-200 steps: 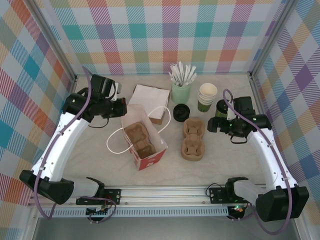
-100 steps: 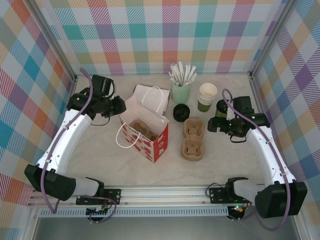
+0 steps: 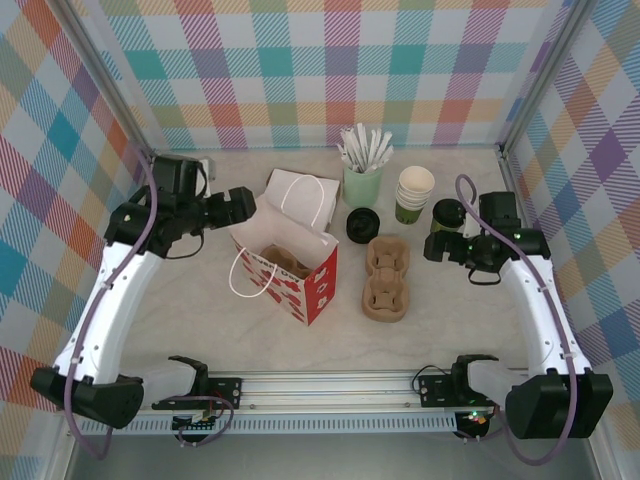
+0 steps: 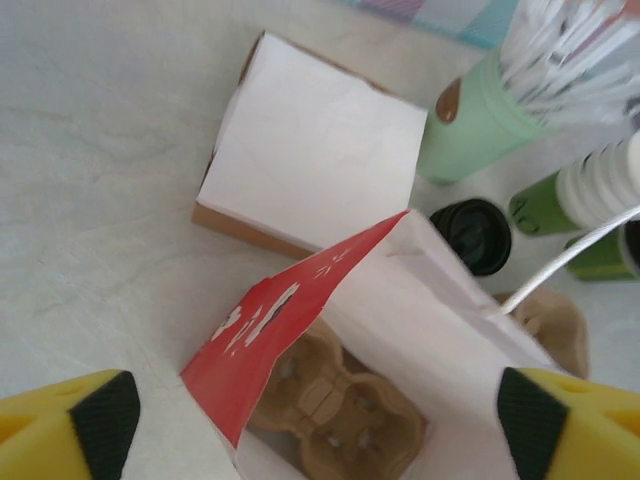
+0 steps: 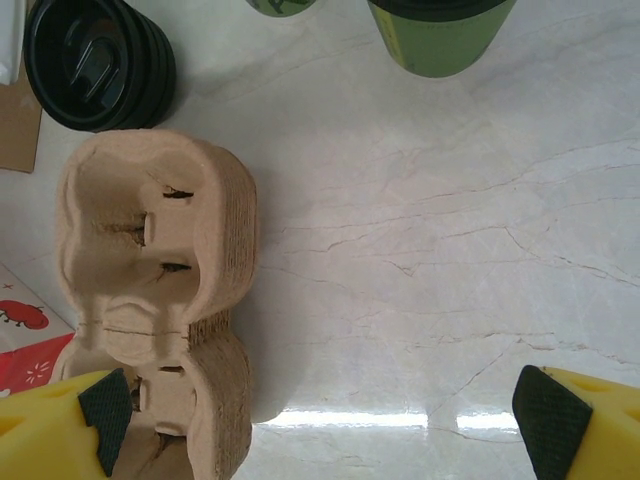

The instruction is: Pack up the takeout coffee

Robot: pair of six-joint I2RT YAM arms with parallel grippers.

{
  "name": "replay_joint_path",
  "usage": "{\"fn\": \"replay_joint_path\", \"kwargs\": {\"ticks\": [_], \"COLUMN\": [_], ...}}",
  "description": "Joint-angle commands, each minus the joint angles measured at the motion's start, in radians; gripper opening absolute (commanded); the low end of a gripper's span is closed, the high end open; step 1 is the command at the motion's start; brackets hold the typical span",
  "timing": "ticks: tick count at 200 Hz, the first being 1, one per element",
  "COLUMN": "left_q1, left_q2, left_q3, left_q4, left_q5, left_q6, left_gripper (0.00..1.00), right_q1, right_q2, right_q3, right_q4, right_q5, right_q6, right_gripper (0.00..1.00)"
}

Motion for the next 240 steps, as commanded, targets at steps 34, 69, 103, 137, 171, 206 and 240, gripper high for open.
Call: {"fn": "replay_joint_path", "kwargs": {"ticks": [34, 69, 103, 137, 171, 206, 240], "left_q1": [0.038, 0.038, 0.038, 0.038, 0.038, 0.038, 0.038], "left_q2": [-0.139, -0.277, -0.396, -0.433, -0.437, -0.425, -0.426], "left_q3": [-0.051, -0.168, -0.305, -0.35, -0.368, -0.368, -0.371], "left_q4": [0.068, 0.166, 0.242, 0.214, 0.225, 0.226, 0.222], "left_q5": [-0.072, -0.125, -0.134, -0.159, -0.159, -0.144, -0.144], "left_q6": [0.023, 0.021, 0.015, 0.034, 0.034, 0.024, 0.023], "left_gripper": [1.0, 1.0, 1.0, 1.0, 1.0, 1.0, 1.0], "right_q1": [-0.036, -0.06, -0.095, -0.14, -0.166, -0.169, -0.168], "right_q2": [-0.017, -0.017, 0.004, 0.059, 0.128, 0.212, 0.322], "right_q3": [0.038, 0.055, 0.06, 0.075, 0.112, 0.135, 0.178], "right_q4": [-0.065, -0.089, -0.084, -0.076, -0.063, -0.039, -0.014], "right_q5": [-0.045, -0.02, -0.032, -0.052, -0.041, 0.004, -0.018], "right_q6": [-0.026, -0.043, -0.051, -0.045, -0.045, -0.037, -0.028], "right_gripper": [1.0, 1.0, 1.0, 1.0, 1.0, 1.0, 1.0]}}
